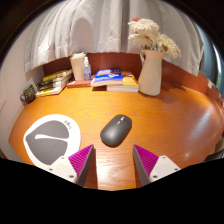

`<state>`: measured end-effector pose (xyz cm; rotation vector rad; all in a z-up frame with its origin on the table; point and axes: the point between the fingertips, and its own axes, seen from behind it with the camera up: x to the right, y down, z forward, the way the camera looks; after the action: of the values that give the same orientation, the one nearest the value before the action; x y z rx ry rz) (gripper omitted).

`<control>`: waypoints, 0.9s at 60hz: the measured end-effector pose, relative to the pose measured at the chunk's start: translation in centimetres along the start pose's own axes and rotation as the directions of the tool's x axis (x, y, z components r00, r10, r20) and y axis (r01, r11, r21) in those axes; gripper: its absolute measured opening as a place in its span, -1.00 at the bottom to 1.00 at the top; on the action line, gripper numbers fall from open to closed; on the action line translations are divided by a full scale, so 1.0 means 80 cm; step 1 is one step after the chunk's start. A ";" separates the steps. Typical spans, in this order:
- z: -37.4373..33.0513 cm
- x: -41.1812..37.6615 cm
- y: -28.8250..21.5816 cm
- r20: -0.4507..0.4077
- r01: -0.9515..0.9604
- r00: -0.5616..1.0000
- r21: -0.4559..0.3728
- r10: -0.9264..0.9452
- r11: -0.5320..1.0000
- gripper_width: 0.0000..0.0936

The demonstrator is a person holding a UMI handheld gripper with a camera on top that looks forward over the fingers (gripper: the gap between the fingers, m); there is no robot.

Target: Arrange mouse

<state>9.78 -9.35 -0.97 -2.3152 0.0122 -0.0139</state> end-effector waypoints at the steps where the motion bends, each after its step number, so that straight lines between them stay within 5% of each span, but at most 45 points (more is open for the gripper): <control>1: 0.007 -0.002 -0.004 -0.001 0.003 1.000 -0.003 -0.003 1.000 0.67; 19: 0.076 -0.019 -0.066 -0.009 -0.002 1.000 -0.036 0.002 0.999 0.61; 25: 0.087 -0.018 -0.072 -0.016 -0.014 1.000 -0.046 0.014 0.999 0.44; 31: 0.094 -0.017 -0.077 -0.001 -0.032 0.999 -0.049 0.032 0.998 0.05; 54: 0.087 -0.012 -0.082 0.048 -0.027 0.998 -0.135 0.033 0.991 -0.27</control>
<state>8.95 0.20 -0.84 -2.4489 0.0232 0.0617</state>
